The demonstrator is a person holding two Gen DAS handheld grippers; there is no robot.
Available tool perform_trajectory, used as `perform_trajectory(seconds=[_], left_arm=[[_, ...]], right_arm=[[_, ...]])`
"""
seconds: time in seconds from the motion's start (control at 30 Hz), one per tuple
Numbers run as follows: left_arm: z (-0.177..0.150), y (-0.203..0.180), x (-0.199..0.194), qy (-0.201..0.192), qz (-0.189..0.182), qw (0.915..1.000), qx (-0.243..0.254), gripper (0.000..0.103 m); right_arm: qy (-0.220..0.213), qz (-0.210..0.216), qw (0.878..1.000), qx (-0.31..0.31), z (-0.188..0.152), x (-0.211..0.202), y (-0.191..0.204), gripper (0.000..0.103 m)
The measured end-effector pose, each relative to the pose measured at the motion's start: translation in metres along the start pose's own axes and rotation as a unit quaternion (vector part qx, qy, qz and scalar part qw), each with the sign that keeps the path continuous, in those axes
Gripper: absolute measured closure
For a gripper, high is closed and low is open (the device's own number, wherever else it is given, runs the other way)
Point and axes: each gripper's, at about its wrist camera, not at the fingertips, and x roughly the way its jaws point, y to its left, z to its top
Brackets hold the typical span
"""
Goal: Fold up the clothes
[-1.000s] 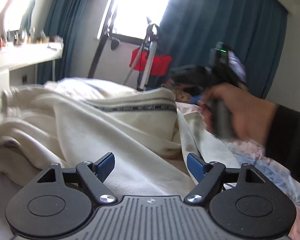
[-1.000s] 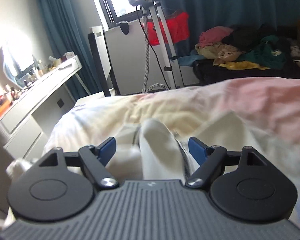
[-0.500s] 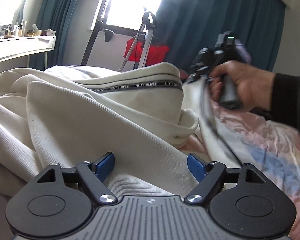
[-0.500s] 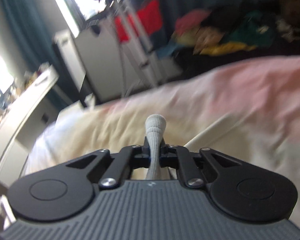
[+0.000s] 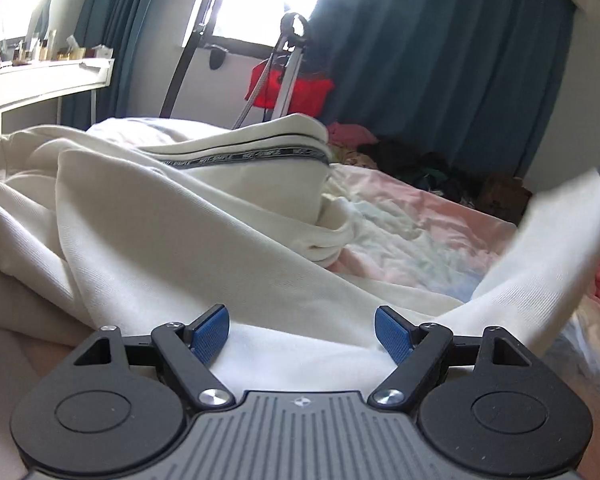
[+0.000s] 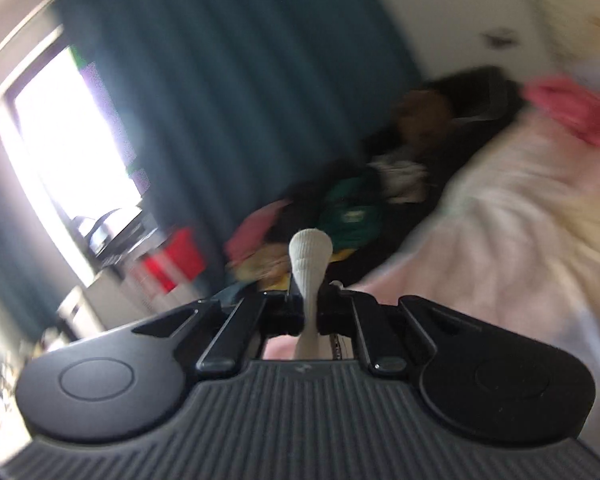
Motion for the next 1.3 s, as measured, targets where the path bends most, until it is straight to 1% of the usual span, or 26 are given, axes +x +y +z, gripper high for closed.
perform_trajectory(seconds=[0.07, 0.13, 0.17, 0.23, 0.3, 0.37, 0.4, 0.47, 0.53, 0.6, 0.63, 0.7, 0.73, 0.77, 0.8, 0.83, 0.87, 0.93, 1.03, 1.1, 1.13, 1.2, 1.23, 1.27, 1.3], left_arm=[[-0.003, -0.003, -0.004, 0.003, 0.0, 1.0, -0.002, 0.021], [-0.005, -0.005, -0.003, 0.005, 0.005, 1.0, 0.002, 0.021], [-0.005, -0.007, -0.002, 0.006, 0.009, 0.9999, 0.006, 0.021], [-0.005, -0.01, -0.004, 0.007, 0.016, 0.9998, 0.01, 0.021], [-0.006, -0.009, -0.009, 0.009, 0.021, 0.9997, 0.0, 0.021], [-0.008, -0.003, -0.017, 0.007, 0.04, 0.9989, -0.023, 0.021], [-0.008, 0.003, -0.021, 0.012, 0.052, 0.9976, -0.045, 0.021], [-0.007, 0.017, -0.026, 0.026, 0.065, 0.9932, -0.093, 0.021], [-0.004, 0.036, -0.032, 0.027, 0.072, 0.9865, -0.144, 0.021], [-0.003, 0.058, -0.04, 0.029, 0.079, 0.977, -0.196, 0.019], [-0.003, 0.069, -0.042, 0.028, 0.082, 0.9713, -0.222, 0.016], [-0.006, 0.091, -0.043, 0.026, 0.086, 0.9572, -0.275, 0.013], [-0.007, 0.102, -0.043, 0.025, 0.088, 0.9491, -0.301, 0.013], [-0.008, 0.113, -0.043, 0.023, 0.091, 0.9403, -0.327, 0.013], [-0.01, 0.124, -0.044, 0.022, 0.093, 0.9307, -0.353, 0.013], [-0.011, 0.134, -0.044, 0.021, 0.095, 0.9204, -0.379, 0.013], [-0.012, 0.143, -0.044, 0.014, 0.093, 0.9119, -0.399, 0.013], [-0.015, 0.155, -0.045, -0.007, 0.085, 0.8969, -0.434, 0.013], [-0.019, 0.174, -0.045, -0.036, 0.079, 0.8734, -0.479, 0.013], [-0.021, 0.187, -0.045, -0.051, 0.074, 0.8558, -0.51, 0.013], [-0.021, 0.192, -0.044, -0.056, 0.072, 0.8489, -0.521, 0.013], [-0.02, 0.202, -0.041, -0.059, 0.071, 0.8391, -0.536, 0.013], [-0.019, 0.206, -0.039, -0.058, 0.072, 0.8343, -0.544, 0.015], [-0.018, 0.208, -0.038, -0.057, 0.073, 0.8323, -0.547, 0.016], [-0.016, 0.21, -0.037, -0.056, 0.075, 0.8322, -0.547, 0.018]], right_arm=[[0.012, -0.037, 0.998, 0.043, -0.013, -0.022, -0.054, 0.095], [0.033, -0.072, 0.991, 0.106, -0.033, -0.039, -0.108, 0.095], [0.044, -0.087, 0.985, 0.14, -0.045, -0.046, -0.133, 0.095], [0.063, -0.109, 0.969, 0.21, -0.074, -0.059, -0.176, 0.095], [0.073, -0.127, 0.96, 0.237, -0.102, -0.067, -0.201, 0.095], [0.09, -0.149, 0.947, 0.268, -0.125, -0.071, -0.219, 0.095], [0.097, -0.157, 0.941, 0.282, -0.135, -0.072, -0.227, 0.095], [0.108, -0.167, 0.935, 0.293, -0.147, -0.073, -0.231, 0.093], [0.112, -0.163, 0.931, 0.306, -0.154, -0.073, -0.232, 0.093], [0.119, -0.162, 0.93, 0.309, -0.154, -0.068, -0.231, 0.093], [0.121, -0.163, 0.928, 0.313, -0.154, -0.066, -0.232, 0.092], [0.12, -0.166, 0.921, 0.331, -0.156, -0.066, -0.236, 0.086], [0.118, -0.162, 0.917, 0.345, -0.156, -0.066, -0.239, 0.075], [0.112, -0.149, 0.91, 0.371, -0.158, -0.068, -0.242, 0.059], [0.098, -0.129, 0.902, 0.4, -0.161, -0.071, -0.246, 0.05], [0.087, -0.112, 0.897, 0.419, -0.162, -0.074, -0.249, 0.035], [0.082, -0.102, 0.895, 0.426, -0.162, -0.074, -0.25, 0.028], [0.08, -0.089, 0.894, 0.432, -0.162, -0.075, -0.25, 0.029], [0.112, -0.104, 0.903, 0.402, -0.16, -0.071, -0.244, 0.03], [0.123, -0.105, 0.908, 0.387, -0.158, -0.067, -0.239, 0.029], [0.128, -0.106, 0.911, 0.377, -0.156, -0.066, -0.236, 0.029], [0.138, -0.109, 0.918, 0.356, -0.155, -0.063, -0.231, 0.03], [0.141, -0.112, 0.919, 0.35, -0.155, -0.061, -0.23, 0.035], [0.143, -0.115, 0.921, 0.344, -0.156, -0.059, -0.229, 0.041], [0.145, -0.118, 0.922, 0.34, -0.156, -0.057, -0.229, 0.047]])
